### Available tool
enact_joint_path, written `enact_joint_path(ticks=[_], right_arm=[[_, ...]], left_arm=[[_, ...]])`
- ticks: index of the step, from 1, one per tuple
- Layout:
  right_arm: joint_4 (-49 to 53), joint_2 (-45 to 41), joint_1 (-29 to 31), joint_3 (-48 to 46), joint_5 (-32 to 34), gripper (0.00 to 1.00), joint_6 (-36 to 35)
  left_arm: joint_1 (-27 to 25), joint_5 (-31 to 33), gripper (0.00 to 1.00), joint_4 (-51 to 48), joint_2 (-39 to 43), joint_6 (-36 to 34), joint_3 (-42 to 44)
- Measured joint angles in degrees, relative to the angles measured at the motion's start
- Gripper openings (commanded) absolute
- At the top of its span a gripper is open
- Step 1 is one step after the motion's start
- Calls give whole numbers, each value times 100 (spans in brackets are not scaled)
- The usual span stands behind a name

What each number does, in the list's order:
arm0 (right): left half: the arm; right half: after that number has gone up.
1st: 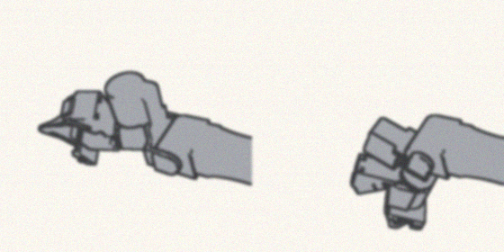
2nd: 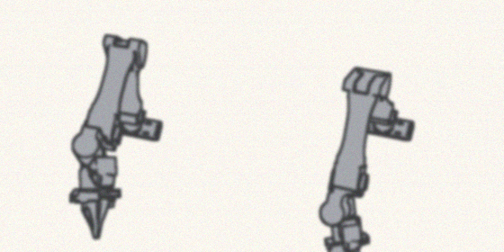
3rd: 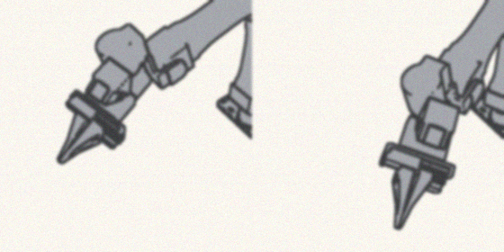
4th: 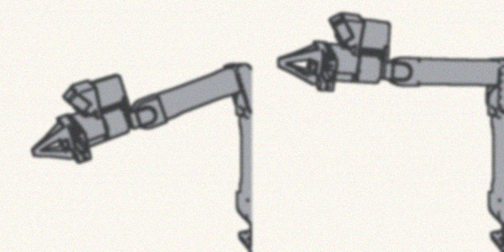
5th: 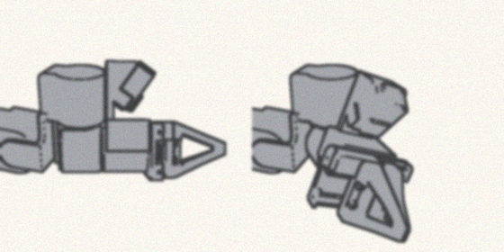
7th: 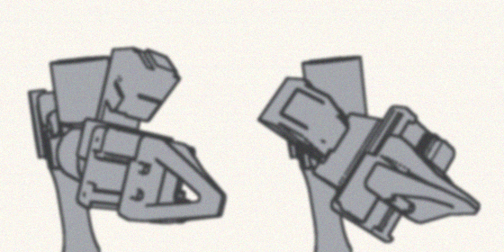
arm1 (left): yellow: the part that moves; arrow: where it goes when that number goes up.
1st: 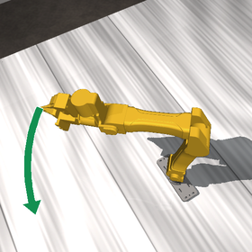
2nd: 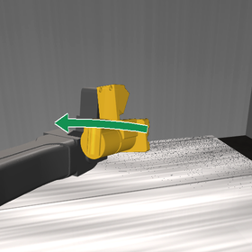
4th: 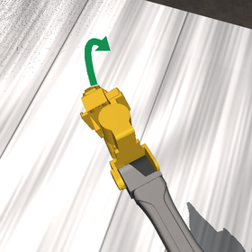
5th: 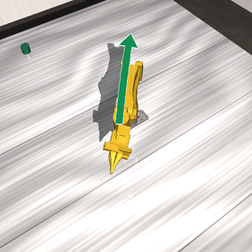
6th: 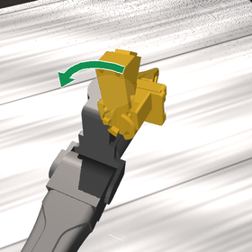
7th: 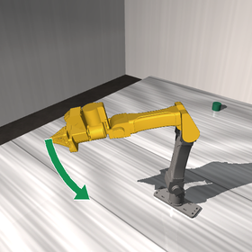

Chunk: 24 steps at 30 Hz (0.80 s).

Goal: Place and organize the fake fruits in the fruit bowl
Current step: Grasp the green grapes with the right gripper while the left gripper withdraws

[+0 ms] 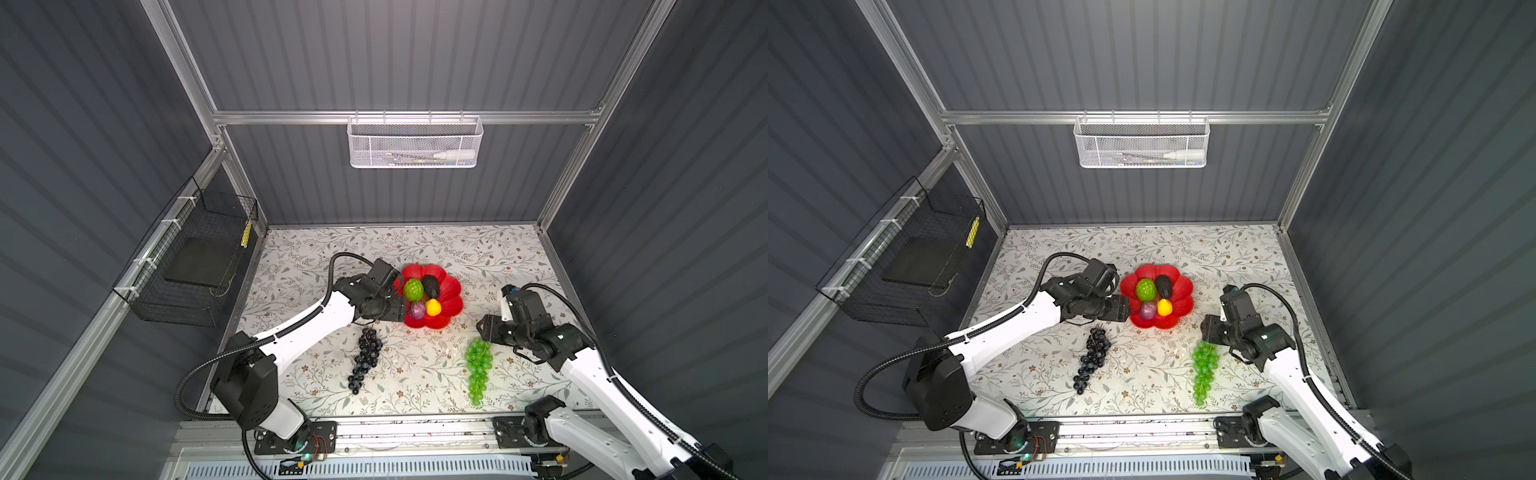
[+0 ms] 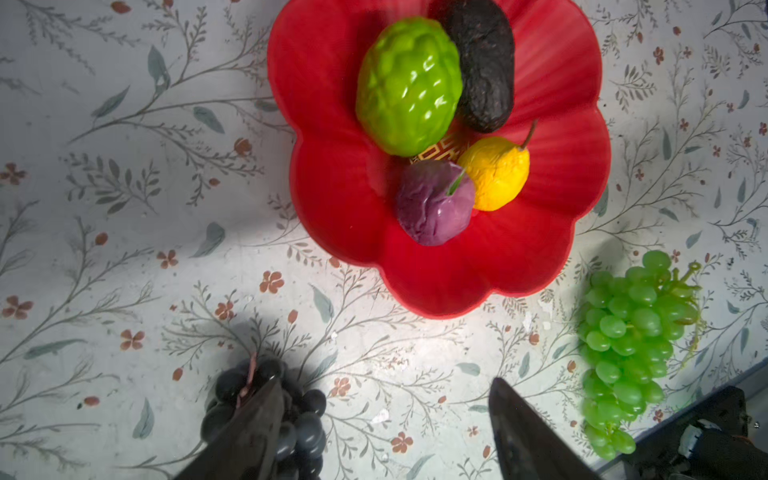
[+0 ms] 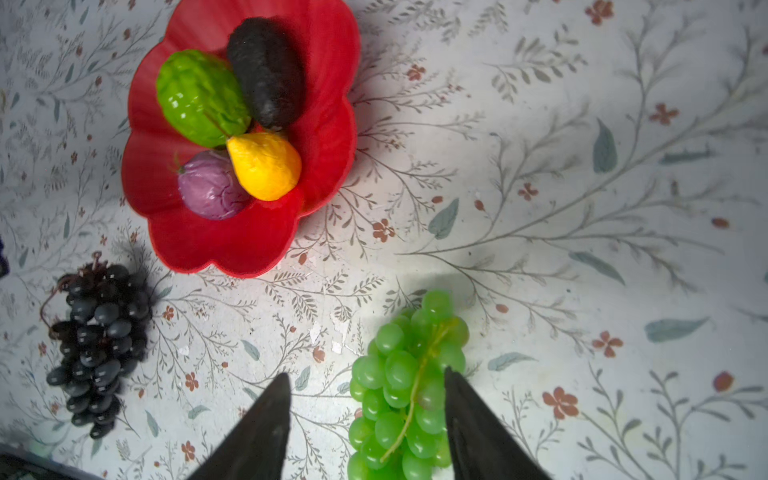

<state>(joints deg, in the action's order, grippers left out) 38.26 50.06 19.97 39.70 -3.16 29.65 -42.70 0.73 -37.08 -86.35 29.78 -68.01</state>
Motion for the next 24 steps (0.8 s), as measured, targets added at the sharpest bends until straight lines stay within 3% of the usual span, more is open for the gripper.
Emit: enact_joint_path(ticks=[4,9,24], right_arm=[[151,-24,-334,-107,-221,51,109],[267,348,-337,-111,-553,36,216],[363,883,-260,-111,-584,33,289]], left_arm=[[0,149,80,96,190,90,304],[0,289,82,247,195,90,450],[0,444,85,461,214,42,682]])
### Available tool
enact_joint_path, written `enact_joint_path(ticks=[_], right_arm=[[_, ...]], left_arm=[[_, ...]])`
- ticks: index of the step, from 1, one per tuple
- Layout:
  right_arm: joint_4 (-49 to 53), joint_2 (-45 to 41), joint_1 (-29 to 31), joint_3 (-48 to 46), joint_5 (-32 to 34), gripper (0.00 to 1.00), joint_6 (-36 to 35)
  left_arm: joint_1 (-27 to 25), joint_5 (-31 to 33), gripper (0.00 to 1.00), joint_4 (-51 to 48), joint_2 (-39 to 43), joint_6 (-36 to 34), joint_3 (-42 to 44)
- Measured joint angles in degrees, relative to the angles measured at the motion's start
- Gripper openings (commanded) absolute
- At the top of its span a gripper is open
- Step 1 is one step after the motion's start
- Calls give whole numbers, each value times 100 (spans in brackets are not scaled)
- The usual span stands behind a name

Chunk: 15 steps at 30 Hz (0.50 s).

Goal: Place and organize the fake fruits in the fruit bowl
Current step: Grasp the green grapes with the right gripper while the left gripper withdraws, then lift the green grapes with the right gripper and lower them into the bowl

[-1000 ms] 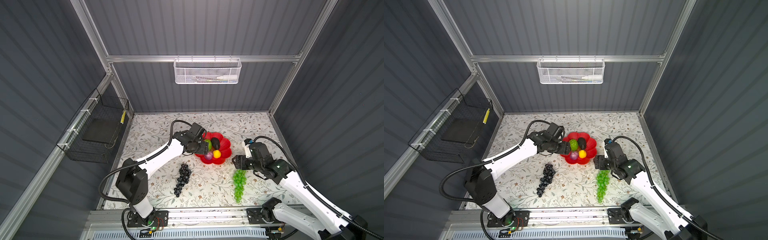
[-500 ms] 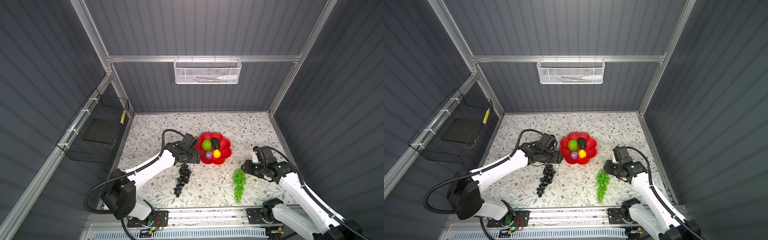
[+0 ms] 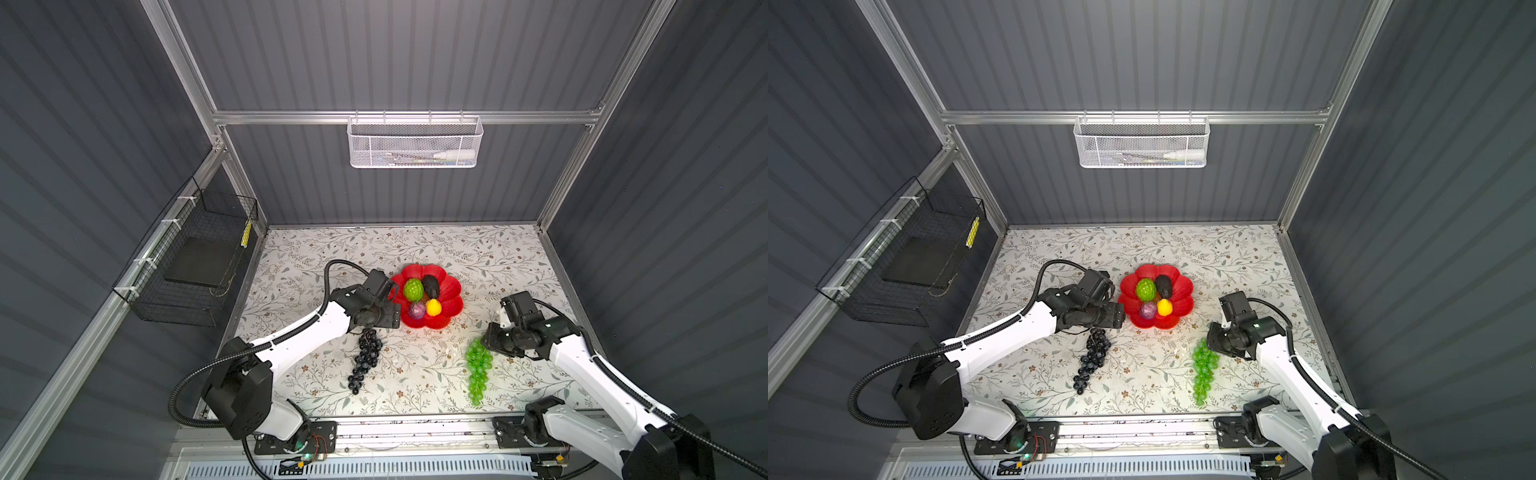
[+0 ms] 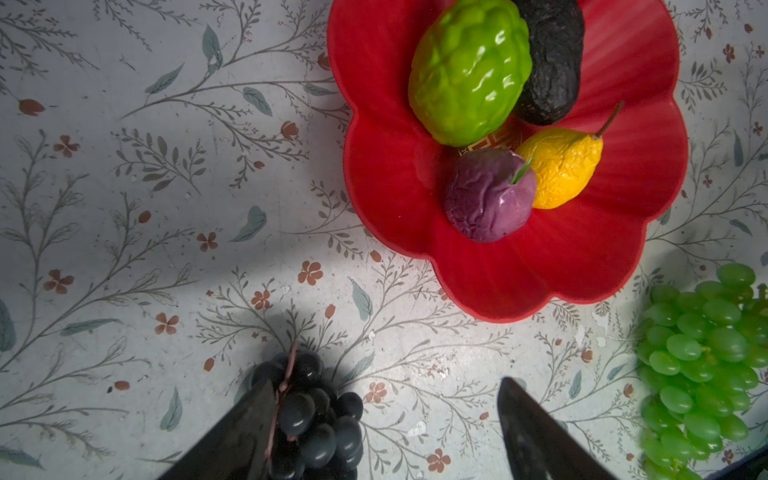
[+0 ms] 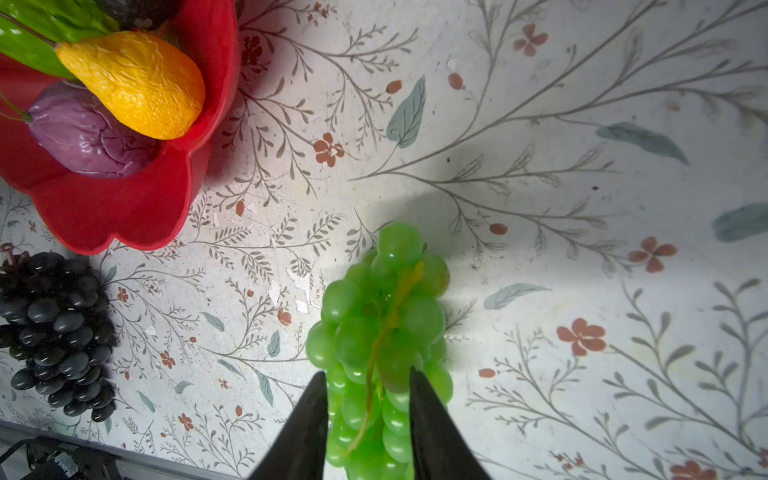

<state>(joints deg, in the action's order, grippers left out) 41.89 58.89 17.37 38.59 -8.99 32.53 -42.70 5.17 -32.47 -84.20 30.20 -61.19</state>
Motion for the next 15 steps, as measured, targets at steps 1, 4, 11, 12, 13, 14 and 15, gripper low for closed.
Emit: enact_joint_path(ticks=[1,4,11,12,13,14,15], right_arm=[[-4,35,0,0,7,31,-4],[-33,190,2,11,42,22,-52],[-74,297,48,11,61,11,-52],[-72,293,52,11,70,9,-57],[-66,278,52,11,83,8,-59],[-57,256,55,11,96,5,-63],[-48,223,59,11,127,1,-70]], left_arm=[[0,2,85,20,11,0,37],[0,2,86,66,48,2,166],[0,4,87,85,142,2,205],[0,4,87,85,164,2,205],[0,4,87,85,179,2,205],[0,4,87,87,197,2,205],[0,4,87,87,203,2,205]])
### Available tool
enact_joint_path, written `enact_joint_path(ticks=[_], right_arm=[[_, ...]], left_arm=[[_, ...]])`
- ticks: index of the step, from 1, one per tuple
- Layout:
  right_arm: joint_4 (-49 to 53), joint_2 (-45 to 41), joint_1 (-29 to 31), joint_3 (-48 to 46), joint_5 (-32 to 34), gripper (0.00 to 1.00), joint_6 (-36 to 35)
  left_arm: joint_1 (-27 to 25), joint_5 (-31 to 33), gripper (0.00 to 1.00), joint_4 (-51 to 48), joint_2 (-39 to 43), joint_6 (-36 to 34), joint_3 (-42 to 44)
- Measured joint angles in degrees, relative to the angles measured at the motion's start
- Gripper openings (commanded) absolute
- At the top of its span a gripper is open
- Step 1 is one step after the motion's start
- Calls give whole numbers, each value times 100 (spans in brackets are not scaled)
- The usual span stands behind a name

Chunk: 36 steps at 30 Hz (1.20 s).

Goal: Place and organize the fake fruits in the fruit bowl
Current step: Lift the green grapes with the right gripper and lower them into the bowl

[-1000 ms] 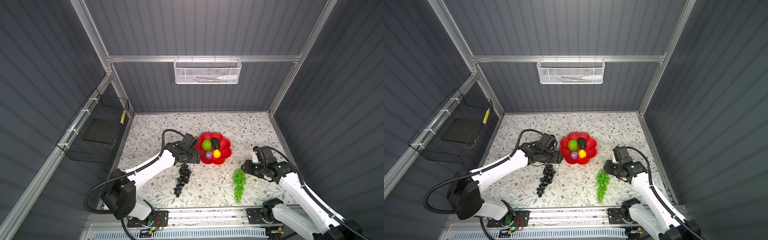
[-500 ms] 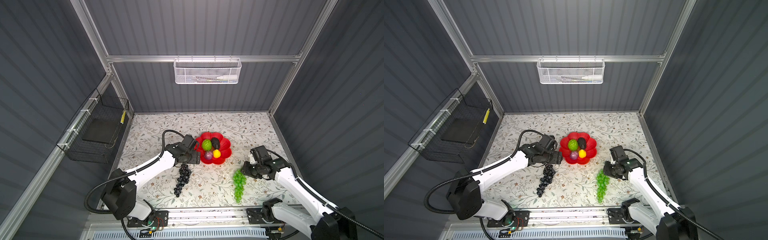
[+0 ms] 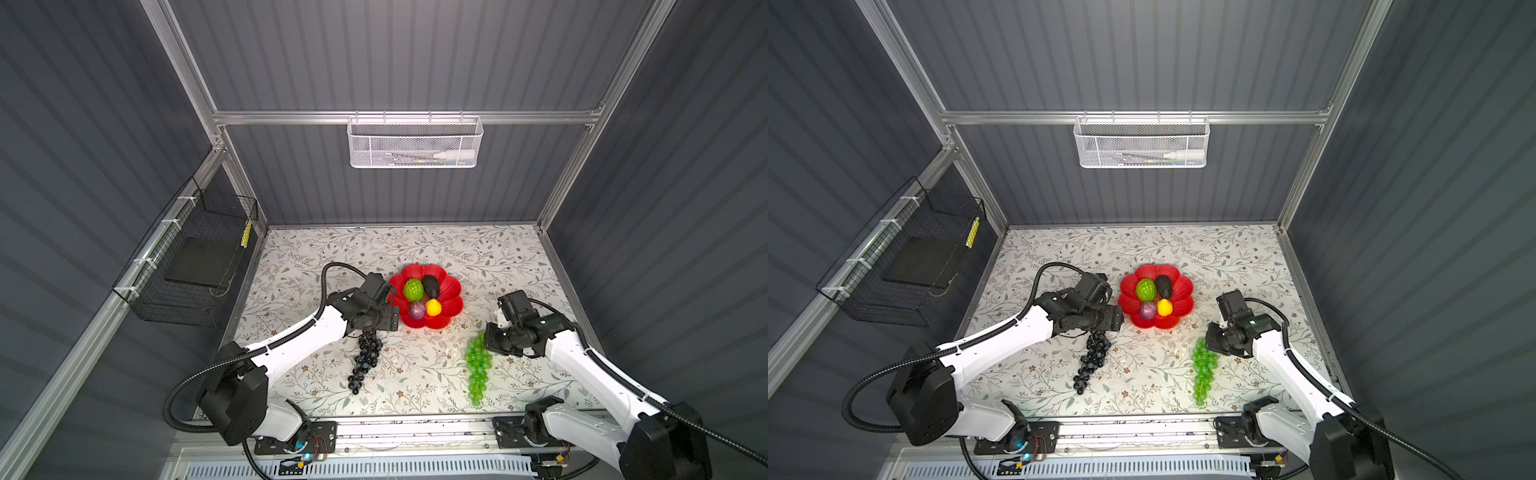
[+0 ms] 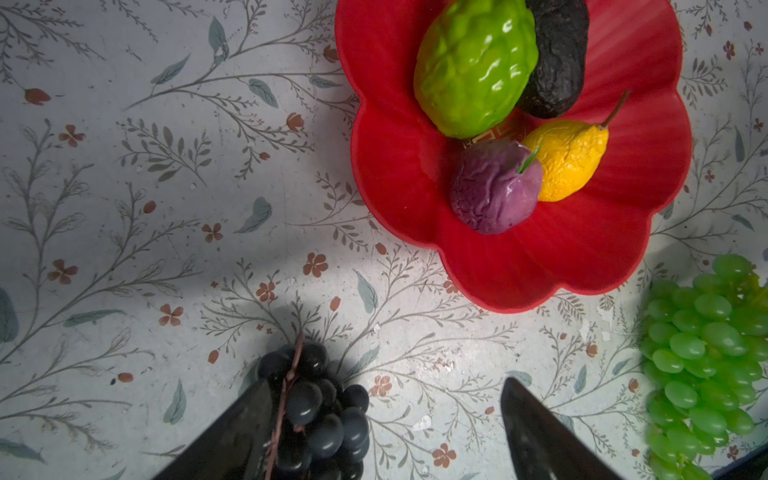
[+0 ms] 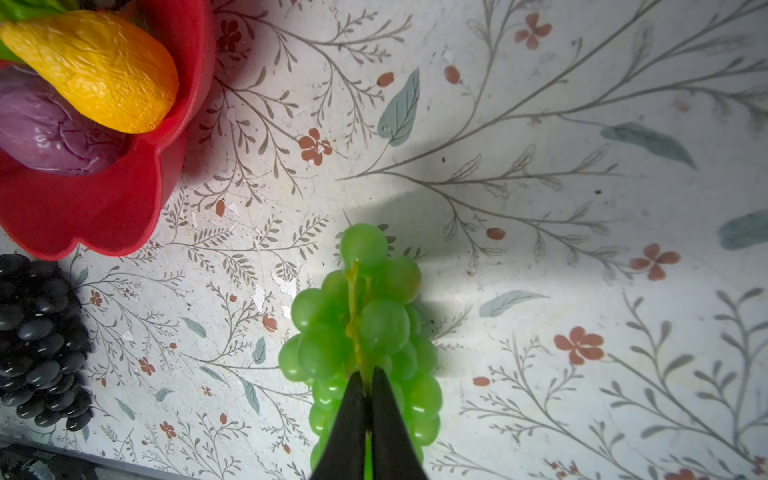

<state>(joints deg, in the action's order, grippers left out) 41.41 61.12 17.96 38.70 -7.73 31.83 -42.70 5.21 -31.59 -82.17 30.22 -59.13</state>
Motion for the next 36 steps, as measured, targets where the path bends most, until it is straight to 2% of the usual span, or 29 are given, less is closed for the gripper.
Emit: enact_joint_path(ticks=[16,28,36], right_arm=[[382,-291,129,476,44,0,-42],[1056,-356,743,2293,306,0,-203],[1200,297,1016,3639,267,0,-422]], left_arm=[[0,0,88,0,4,31,2],[0,109,88,-7,33,195,7],[0,234,88,-52,129,254,7]])
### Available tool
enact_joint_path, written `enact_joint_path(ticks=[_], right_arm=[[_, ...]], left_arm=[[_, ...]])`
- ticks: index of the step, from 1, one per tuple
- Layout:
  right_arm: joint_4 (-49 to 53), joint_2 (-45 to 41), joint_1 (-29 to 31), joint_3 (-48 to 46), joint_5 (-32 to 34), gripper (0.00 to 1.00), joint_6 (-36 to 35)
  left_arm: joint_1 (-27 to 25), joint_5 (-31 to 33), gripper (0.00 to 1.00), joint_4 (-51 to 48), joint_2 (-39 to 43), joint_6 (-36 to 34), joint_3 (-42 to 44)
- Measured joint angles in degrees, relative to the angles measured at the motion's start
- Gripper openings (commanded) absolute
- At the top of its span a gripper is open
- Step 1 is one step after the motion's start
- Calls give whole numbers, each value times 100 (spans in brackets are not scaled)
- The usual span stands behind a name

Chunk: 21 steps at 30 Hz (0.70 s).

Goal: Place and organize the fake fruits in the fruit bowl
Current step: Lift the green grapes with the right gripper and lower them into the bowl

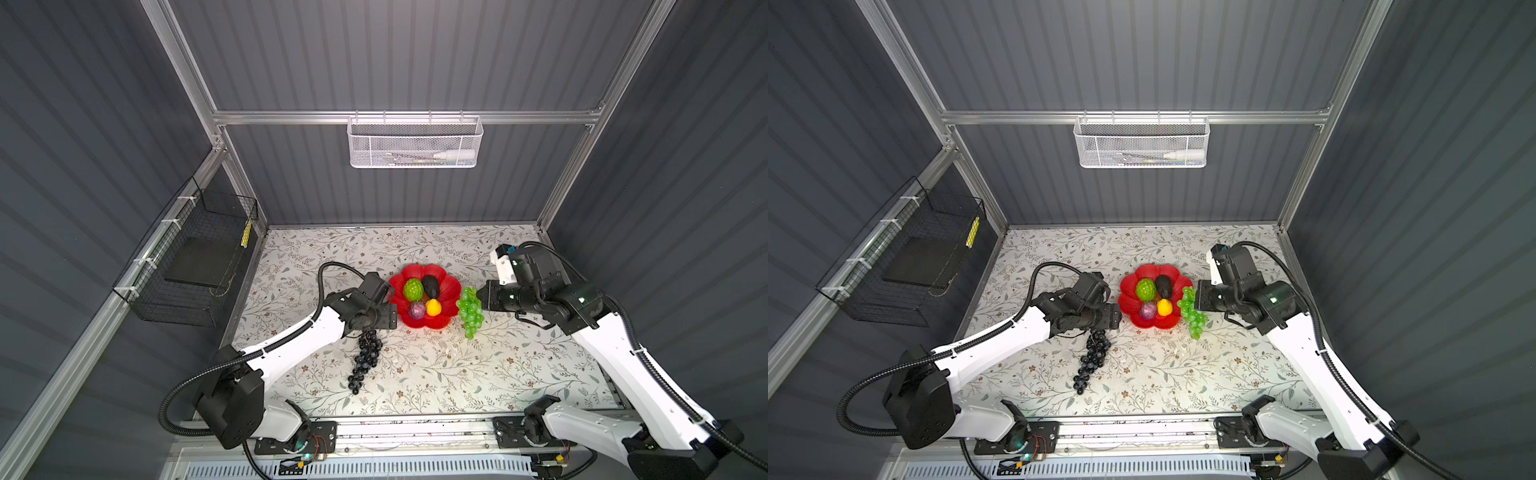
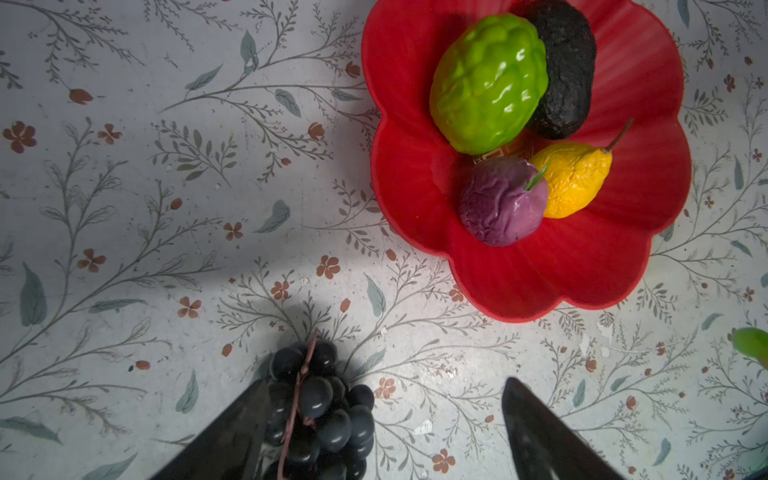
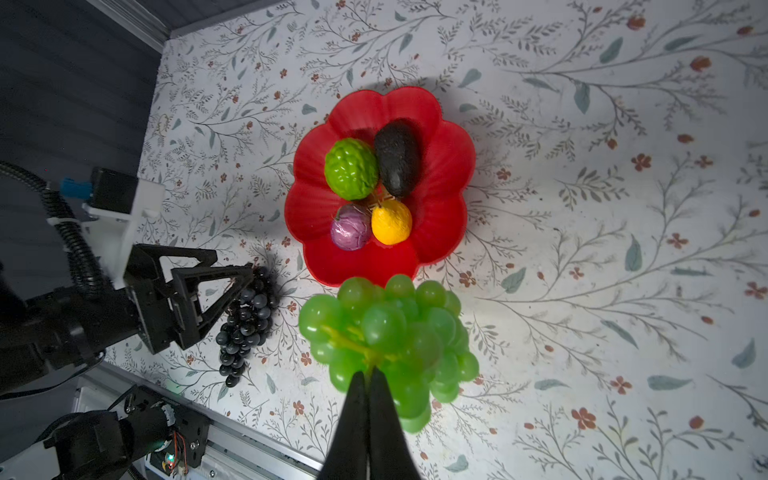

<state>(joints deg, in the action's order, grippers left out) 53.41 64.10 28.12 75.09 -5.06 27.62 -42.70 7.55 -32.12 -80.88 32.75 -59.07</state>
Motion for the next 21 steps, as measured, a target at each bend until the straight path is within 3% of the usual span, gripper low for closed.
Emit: enact_joint_path(ticks=[7,21], right_arm=[[-68,745,367,553,-149,0,-129],[-754,1628,590,636,-717,0,-76]], left_arm=[[0,92,88,-39,92,66,0],[0,262,89,-129,219,74,0]])
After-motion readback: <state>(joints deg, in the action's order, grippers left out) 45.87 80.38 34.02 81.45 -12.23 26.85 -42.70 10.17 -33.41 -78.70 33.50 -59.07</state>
